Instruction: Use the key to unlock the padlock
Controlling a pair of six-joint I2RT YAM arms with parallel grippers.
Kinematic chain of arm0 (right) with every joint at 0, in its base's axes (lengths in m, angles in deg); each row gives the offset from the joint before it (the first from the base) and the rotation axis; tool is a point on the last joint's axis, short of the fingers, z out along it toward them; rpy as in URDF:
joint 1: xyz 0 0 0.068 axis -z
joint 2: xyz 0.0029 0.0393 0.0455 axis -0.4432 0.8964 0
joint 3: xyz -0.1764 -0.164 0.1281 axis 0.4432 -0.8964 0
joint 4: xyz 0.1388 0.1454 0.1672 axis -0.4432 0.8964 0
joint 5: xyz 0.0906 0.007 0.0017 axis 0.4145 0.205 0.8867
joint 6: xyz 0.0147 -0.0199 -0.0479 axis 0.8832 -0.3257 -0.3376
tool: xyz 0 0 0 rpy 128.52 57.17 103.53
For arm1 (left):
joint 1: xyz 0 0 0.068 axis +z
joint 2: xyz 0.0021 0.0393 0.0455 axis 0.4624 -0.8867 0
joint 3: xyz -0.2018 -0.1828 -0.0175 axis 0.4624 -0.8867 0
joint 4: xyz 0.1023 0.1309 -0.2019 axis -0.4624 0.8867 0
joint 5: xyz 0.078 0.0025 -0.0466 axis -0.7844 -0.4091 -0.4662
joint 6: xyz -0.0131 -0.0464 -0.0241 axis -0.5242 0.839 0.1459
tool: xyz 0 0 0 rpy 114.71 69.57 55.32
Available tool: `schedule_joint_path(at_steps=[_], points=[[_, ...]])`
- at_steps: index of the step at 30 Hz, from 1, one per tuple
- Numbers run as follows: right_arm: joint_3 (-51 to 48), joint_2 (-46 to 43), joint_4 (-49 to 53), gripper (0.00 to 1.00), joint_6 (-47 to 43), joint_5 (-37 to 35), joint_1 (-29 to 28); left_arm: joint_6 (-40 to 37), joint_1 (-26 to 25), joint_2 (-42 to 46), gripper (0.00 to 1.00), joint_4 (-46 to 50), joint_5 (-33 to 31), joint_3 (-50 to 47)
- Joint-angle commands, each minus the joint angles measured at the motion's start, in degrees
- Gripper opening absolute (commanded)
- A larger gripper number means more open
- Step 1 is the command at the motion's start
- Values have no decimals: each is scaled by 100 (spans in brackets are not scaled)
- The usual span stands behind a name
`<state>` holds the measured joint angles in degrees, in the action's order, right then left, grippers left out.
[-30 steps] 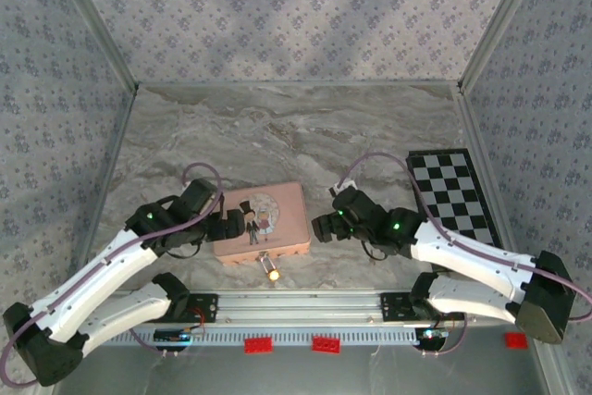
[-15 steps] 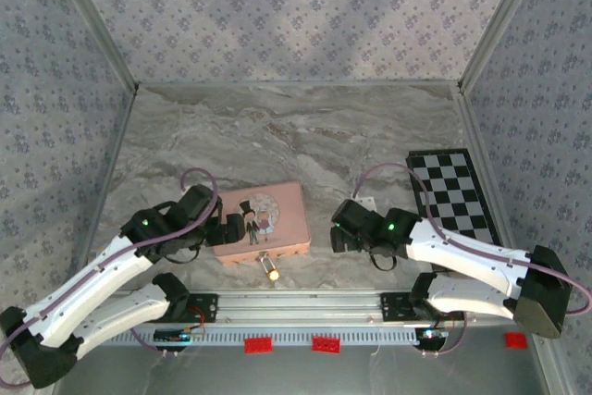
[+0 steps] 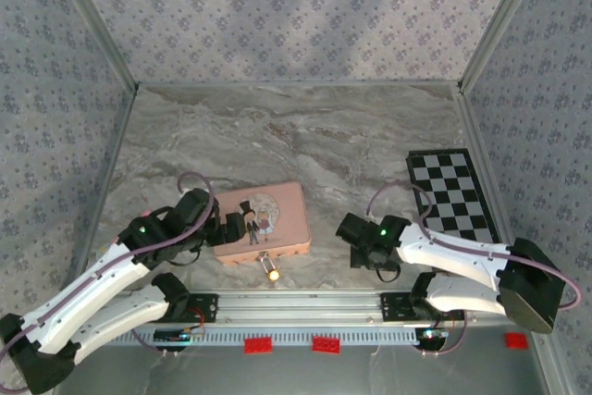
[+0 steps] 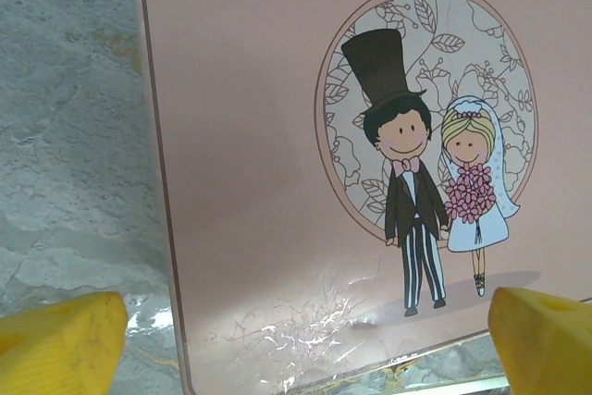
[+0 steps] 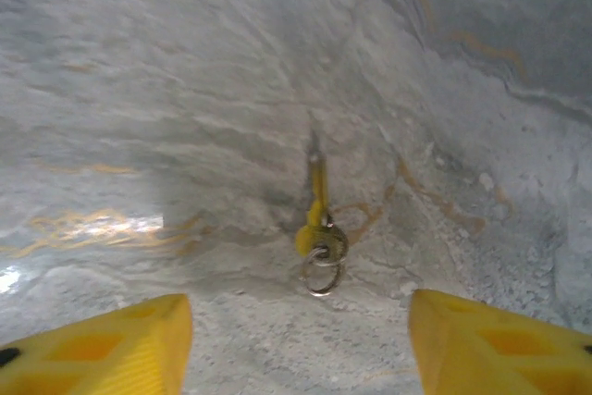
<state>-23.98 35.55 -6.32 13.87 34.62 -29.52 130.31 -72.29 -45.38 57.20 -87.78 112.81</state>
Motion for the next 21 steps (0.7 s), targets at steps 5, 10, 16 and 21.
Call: schedule_joint_path(at_steps=[5, 10, 16, 21], points=[[-577, -633, -259, 49, 270, 486, 590, 56, -41, 31, 100, -220, -43, -16], [-825, -925, -474, 38, 151, 717, 994, 31, -37, -49, 100, -336, -28, -82], [-946, -912, -729, 27, 37, 768, 1186, 21, -38, -121, 100, -414, -28, -112], [-844, -751, -783, 24, -132, 730, 1211, 27, -40, -156, 100, -485, -4, -165]])
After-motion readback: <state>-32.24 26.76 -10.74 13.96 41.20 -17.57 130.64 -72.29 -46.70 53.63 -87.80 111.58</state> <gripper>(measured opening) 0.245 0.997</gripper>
